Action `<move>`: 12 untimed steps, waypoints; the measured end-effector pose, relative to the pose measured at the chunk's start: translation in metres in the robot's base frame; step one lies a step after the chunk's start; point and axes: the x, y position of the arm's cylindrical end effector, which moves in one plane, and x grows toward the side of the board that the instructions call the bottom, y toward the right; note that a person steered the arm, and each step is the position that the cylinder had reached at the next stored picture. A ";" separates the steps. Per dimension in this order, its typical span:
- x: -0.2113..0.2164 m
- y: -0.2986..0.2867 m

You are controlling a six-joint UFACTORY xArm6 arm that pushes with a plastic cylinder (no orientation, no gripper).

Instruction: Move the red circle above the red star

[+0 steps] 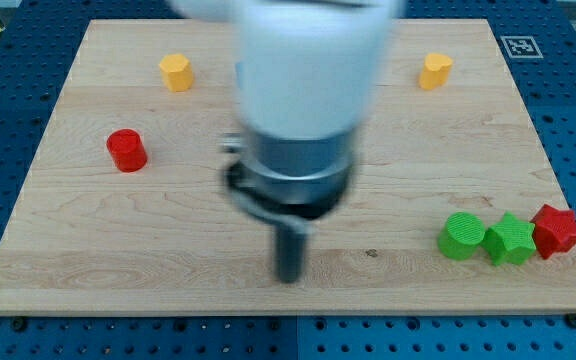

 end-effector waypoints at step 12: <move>-0.170 0.108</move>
